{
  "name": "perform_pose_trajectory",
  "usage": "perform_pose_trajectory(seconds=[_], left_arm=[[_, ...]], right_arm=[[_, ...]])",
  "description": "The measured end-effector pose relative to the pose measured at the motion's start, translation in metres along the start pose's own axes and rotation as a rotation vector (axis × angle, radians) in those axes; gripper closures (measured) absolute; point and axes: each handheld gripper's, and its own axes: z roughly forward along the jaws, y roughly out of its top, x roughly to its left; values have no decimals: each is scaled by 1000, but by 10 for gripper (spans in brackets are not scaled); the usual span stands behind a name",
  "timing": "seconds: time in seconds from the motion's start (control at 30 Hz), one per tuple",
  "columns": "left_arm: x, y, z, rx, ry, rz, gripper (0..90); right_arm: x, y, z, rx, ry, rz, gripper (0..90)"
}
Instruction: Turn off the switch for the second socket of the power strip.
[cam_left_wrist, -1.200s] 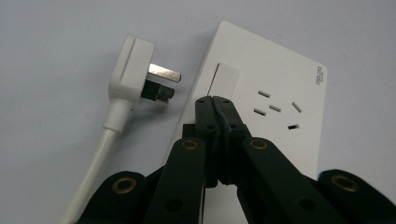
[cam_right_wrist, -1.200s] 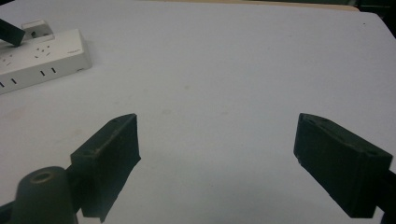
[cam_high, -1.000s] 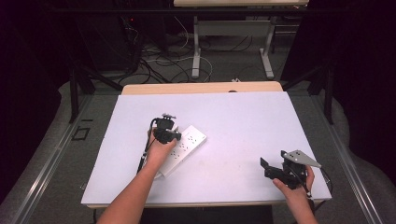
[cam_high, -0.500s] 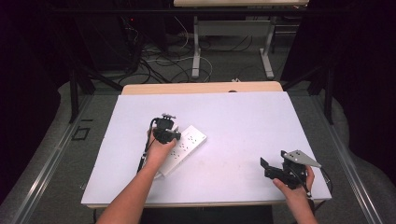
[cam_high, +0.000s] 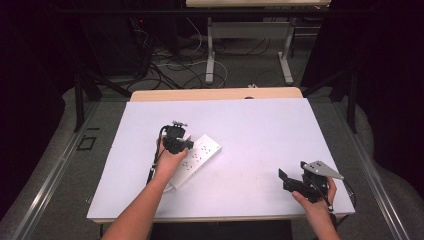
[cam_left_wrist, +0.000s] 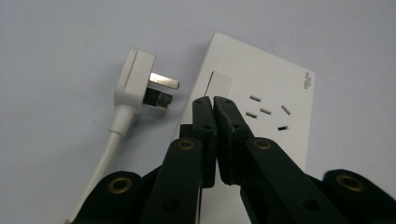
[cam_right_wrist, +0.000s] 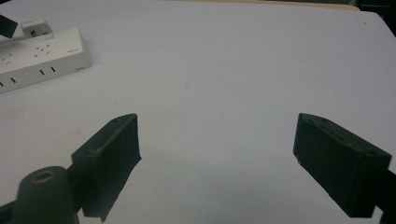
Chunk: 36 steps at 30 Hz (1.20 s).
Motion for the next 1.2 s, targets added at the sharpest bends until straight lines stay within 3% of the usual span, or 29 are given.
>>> perform_pose_trajectory(seconds=[0.03, 0.1, 0.43, 0.6, 1.2], left_arm=[[0, 0, -2, 0, -2, 17, 877], [-1, 0, -3, -4, -2, 1, 875], [-3, 1, -12, -20, -10, 22, 859], [-5, 0, -15, -30, -24, 5, 843], [-4, -3, -28, -50, -47, 21, 781]], right_arm=[[0, 0, 0, 0, 0, 0, 138], [0, 0, 0, 0, 0, -1, 139], [1, -1, 1, -6, -4, 4, 140], [0, -1, 1, 2, -4, 6, 141], [1, -1, 1, 1, -2, 6, 141]])
